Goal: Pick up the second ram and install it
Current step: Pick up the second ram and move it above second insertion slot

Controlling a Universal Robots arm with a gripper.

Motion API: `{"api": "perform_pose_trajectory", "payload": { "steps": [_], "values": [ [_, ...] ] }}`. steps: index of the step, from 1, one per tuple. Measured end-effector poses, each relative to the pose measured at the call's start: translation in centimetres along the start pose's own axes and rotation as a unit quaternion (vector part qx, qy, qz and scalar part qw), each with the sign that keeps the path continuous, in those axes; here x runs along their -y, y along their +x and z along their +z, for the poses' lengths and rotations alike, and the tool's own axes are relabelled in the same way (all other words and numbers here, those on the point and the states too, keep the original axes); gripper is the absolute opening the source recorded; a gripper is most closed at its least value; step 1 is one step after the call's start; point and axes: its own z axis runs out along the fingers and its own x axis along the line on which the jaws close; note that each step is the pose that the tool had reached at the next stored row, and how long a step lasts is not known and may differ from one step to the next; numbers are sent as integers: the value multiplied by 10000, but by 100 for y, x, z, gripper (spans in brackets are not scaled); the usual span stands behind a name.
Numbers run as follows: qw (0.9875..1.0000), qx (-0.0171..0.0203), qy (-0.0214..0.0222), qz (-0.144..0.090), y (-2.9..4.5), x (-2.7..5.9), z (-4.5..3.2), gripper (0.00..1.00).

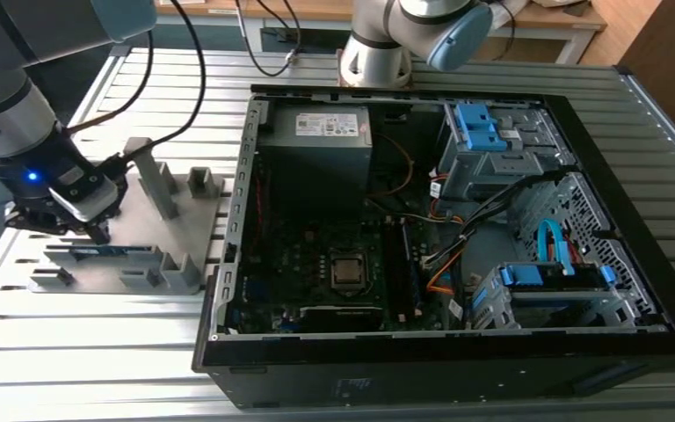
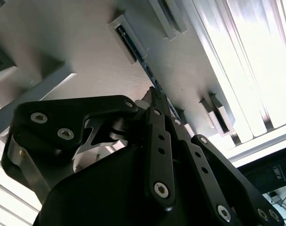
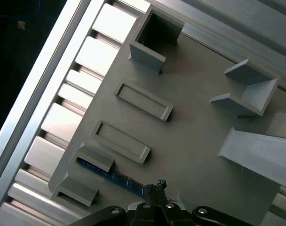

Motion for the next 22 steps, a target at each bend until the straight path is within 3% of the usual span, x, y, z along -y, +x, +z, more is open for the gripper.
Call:
{"api": "perform_pose_trajectory", "payload": {
  "steps": [11, 22],
  "values": [
    [9987, 8, -12, -510, 0, 0, 0, 10],
    [9951, 15, -23, -988, 0, 0, 0, 10]
  ]
}}
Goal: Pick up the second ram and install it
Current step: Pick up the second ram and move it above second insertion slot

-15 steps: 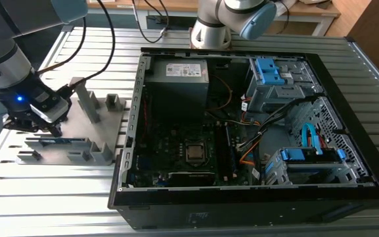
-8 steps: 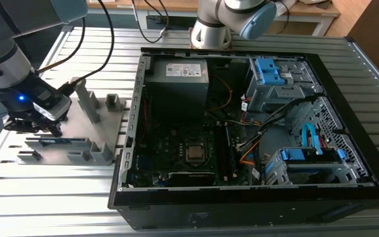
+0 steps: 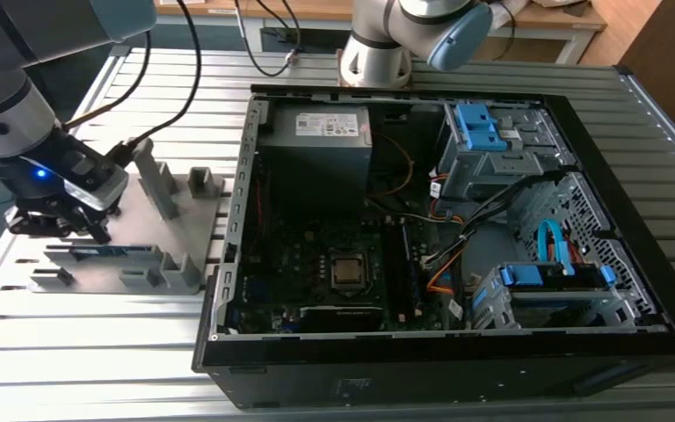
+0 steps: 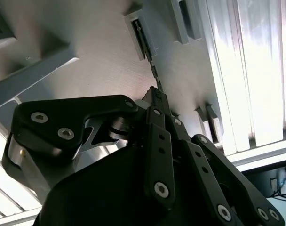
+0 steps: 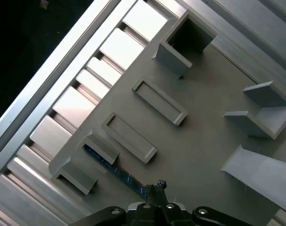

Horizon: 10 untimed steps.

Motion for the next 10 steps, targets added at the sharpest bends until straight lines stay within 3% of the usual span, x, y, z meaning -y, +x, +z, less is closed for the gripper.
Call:
{"api": "perform_pose_trajectory", "payload": {
  "steps": [10],
  "values": [
    [9990, 6, -10, -450, 0, 0, 0, 10]
  ]
}}
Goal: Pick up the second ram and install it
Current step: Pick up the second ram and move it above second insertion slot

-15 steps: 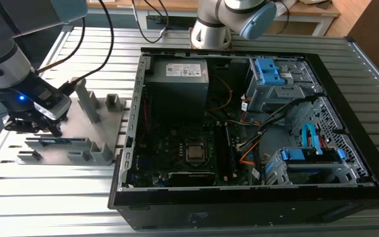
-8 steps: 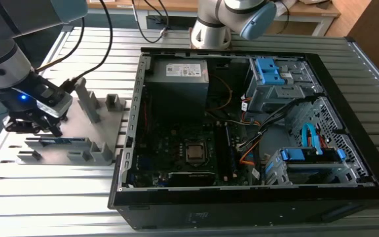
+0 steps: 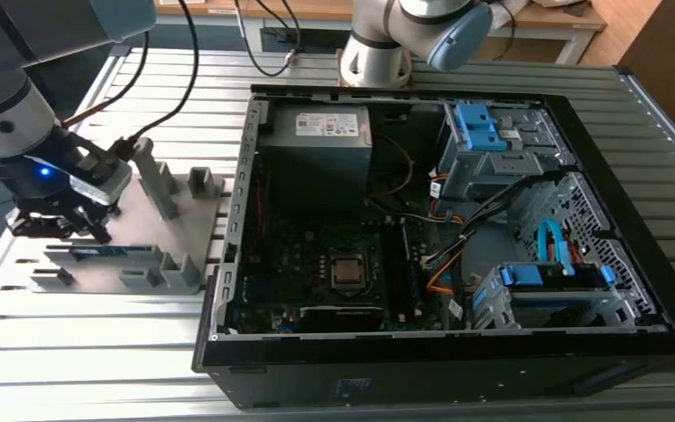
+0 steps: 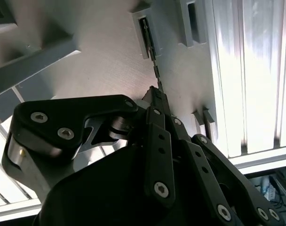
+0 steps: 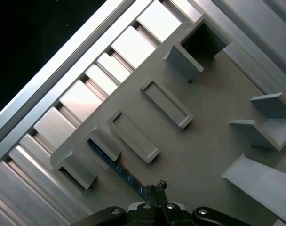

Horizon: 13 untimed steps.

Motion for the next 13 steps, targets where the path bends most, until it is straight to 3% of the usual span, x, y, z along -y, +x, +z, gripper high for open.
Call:
{"api": "perform_pose_trajectory", "payload": {
  "steps": [13],
  "values": [
    [9985, 8, -13, -546, 0, 0, 0, 10]
  ]
}}
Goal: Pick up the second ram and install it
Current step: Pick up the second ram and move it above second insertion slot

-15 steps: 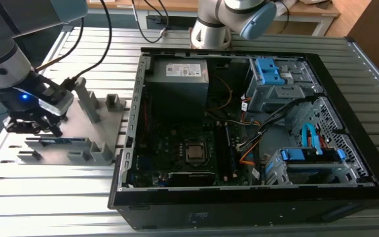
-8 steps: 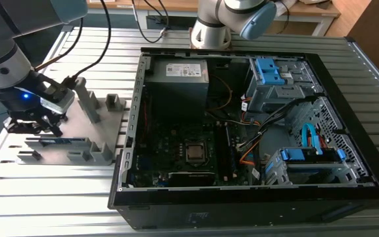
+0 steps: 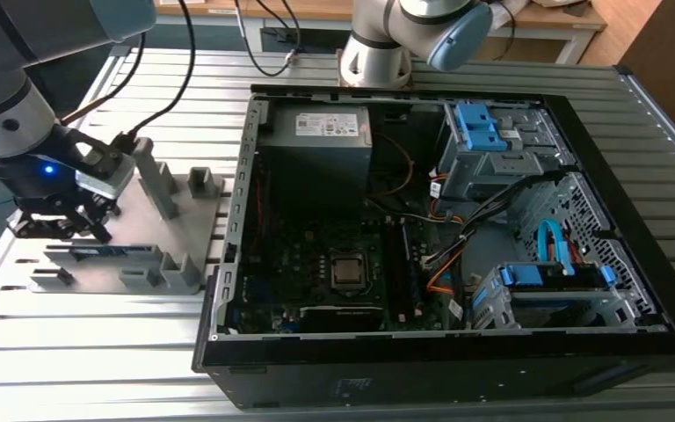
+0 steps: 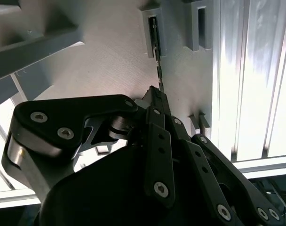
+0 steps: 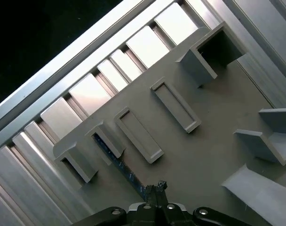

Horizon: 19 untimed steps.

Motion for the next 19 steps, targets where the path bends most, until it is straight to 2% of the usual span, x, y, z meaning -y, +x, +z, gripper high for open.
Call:
{"api": "perform_pose_trajectory", "payload": {
  "steps": [11, 15, 19],
  "values": [
    [9990, 6, -10, -442, 0, 0, 0, 10],
    [9979, 9, -15, -651, 0, 0, 0, 10],
    [9962, 13, -20, -868, 0, 0, 0, 10]
  ]
}}
